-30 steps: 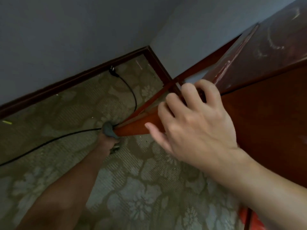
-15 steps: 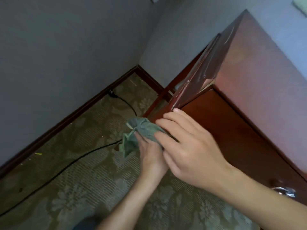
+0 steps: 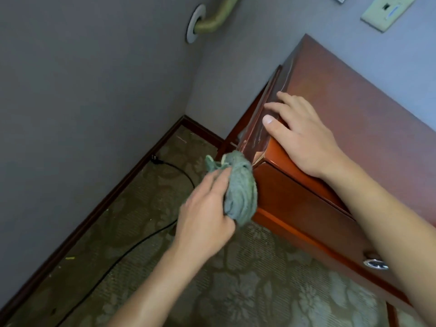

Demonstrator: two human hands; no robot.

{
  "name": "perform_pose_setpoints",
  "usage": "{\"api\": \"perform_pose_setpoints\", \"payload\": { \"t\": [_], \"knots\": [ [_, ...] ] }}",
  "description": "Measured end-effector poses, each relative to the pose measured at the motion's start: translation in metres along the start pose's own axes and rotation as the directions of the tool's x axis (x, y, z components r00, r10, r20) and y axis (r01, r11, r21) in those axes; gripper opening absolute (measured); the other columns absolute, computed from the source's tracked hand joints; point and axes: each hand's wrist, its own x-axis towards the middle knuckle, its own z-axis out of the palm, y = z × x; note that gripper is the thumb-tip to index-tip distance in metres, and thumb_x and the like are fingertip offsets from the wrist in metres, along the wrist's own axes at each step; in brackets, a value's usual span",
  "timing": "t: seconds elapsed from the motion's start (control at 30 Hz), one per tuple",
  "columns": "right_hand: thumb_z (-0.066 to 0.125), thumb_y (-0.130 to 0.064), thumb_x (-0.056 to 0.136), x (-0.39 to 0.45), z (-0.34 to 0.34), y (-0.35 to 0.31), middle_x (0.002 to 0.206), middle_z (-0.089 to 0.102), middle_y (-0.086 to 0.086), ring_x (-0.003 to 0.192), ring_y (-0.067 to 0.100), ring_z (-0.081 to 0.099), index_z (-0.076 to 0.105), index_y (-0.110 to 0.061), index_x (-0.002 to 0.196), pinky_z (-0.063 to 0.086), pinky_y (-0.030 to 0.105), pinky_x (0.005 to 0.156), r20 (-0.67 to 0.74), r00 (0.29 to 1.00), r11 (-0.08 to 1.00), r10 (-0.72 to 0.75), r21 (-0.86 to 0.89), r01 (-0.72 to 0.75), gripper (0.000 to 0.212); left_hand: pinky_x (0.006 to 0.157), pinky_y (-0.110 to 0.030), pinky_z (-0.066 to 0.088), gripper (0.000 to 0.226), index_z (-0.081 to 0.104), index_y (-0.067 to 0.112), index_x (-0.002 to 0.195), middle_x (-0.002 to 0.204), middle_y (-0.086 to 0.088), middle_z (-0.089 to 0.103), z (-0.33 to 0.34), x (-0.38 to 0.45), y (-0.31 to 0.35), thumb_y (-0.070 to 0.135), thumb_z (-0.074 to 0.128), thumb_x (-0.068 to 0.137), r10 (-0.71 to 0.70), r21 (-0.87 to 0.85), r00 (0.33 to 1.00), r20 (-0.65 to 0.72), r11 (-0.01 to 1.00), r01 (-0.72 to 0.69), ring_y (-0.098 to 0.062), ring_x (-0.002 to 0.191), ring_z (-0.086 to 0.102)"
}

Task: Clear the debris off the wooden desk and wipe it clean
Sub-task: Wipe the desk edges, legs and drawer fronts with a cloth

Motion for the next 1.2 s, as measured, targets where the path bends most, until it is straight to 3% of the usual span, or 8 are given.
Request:
{"api": "perform_pose_setpoints", "payload": {
  "t": [0.1,0.47,0.6,0.7,0.83,0.9,1.0,1.2],
  "knots": [
    [0.02,-0.071,0.095,-0.002,-0.002,-0.002,0.169,0.021,-0.014,0.157,0.007,0.007,0.045,-0.041,0.15,0.023,0.055,0.122,0.006,1.0,1.0,-0.009,0.004,0.009,0.067,0.102,-0.044,0.051,0.073,0.034,0.038,0.157,0.15,0.017,0.042,-0.013,0.006,-0.011,0.019,0.066,0.094,-0.064,0.102,0.994,0.094,0.993,0.054,-0.013,0.128,0.055],
    [0.011,-0.08,0.092,0.0,-0.003,-0.002,0.166,0.024,-0.015,0.158,0.024,-0.001,0.05,-0.042,0.143,0.009,0.049,0.126,0.094,0.988,0.993,-0.121,0.02,0.12,0.075,0.087,-0.036,0.057,0.065,0.036,0.055,0.141,0.139,0.029,0.043,-0.036,0.021,-0.033,0.024,0.069,0.095,0.032,0.211,0.955,0.294,0.973,-0.097,0.001,0.114,0.06],
    [0.029,-0.058,0.104,0.005,-0.006,0.002,0.169,0.02,-0.007,0.155,0.009,0.006,0.044,-0.031,0.152,0.011,0.036,0.125,0.019,0.998,0.986,-0.059,0.156,0.055,0.057,0.076,-0.035,0.055,0.053,0.038,0.054,0.138,0.132,0.025,0.043,-0.044,0.037,-0.043,0.034,0.067,0.098,0.015,0.305,0.919,0.393,0.941,-0.146,0.002,0.098,0.059],
    [0.042,-0.046,0.105,0.018,-0.01,0.011,0.168,0.024,-0.007,0.153,0.012,0.016,0.043,-0.024,0.153,0.018,0.036,0.122,-0.064,0.997,0.982,-0.041,0.179,0.052,0.053,0.075,-0.031,0.054,0.042,0.039,0.053,0.132,0.125,0.027,0.042,-0.047,0.051,-0.046,0.048,0.061,0.097,0.02,0.349,0.892,0.452,0.916,-0.197,0.004,0.093,0.056],
    [0.046,-0.059,0.102,0.065,-0.012,0.028,0.174,0.003,0.006,0.16,0.027,0.004,0.024,-0.015,0.162,0.011,0.045,0.128,-0.046,0.987,0.985,0.156,0.082,-0.152,0.078,0.074,-0.028,0.049,0.04,0.04,0.052,0.131,0.121,0.023,0.045,-0.051,0.08,-0.044,0.055,0.057,0.095,0.037,0.369,0.852,0.522,0.891,-0.265,0.006,0.088,0.052],
    [0.039,-0.067,0.101,0.086,-0.012,0.031,0.174,0.001,0.012,0.16,0.029,0.001,0.016,-0.013,0.165,0.009,0.047,0.13,-0.008,0.953,0.95,0.302,0.084,-0.3,0.087,0.074,-0.03,0.045,0.051,0.031,0.055,0.141,0.117,0.02,0.043,-0.052,0.097,-0.045,0.058,0.056,0.097,0.049,0.429,0.832,0.552,0.84,-0.333,0.001,0.091,0.054],
    [0.037,-0.07,0.1,0.092,-0.006,0.034,0.174,0.008,0.008,0.16,0.026,0.004,0.015,-0.015,0.166,0.012,0.046,0.13,-0.037,0.937,0.937,0.347,0.058,-0.344,0.089,0.073,-0.035,0.046,0.083,0.006,0.053,0.159,0.125,0.01,0.049,-0.052,0.119,-0.048,0.057,0.061,0.097,0.097,0.519,0.814,0.573,0.725,-0.452,-0.015,0.1,0.063],
    [0.038,-0.068,0.102,0.089,-0.008,0.03,0.175,0.008,0.001,0.161,0.019,0.004,0.016,-0.02,0.166,0.013,0.046,0.129,-0.046,0.926,0.926,0.374,0.08,-0.369,0.084,0.065,-0.033,0.037,0.087,-0.004,0.05,0.16,0.125,0.0,0.058,-0.048,0.166,-0.047,0.047,0.059,0.099,0.171,0.518,0.753,0.636,0.628,-0.58,-0.024,0.095,0.066]
  ]
}}
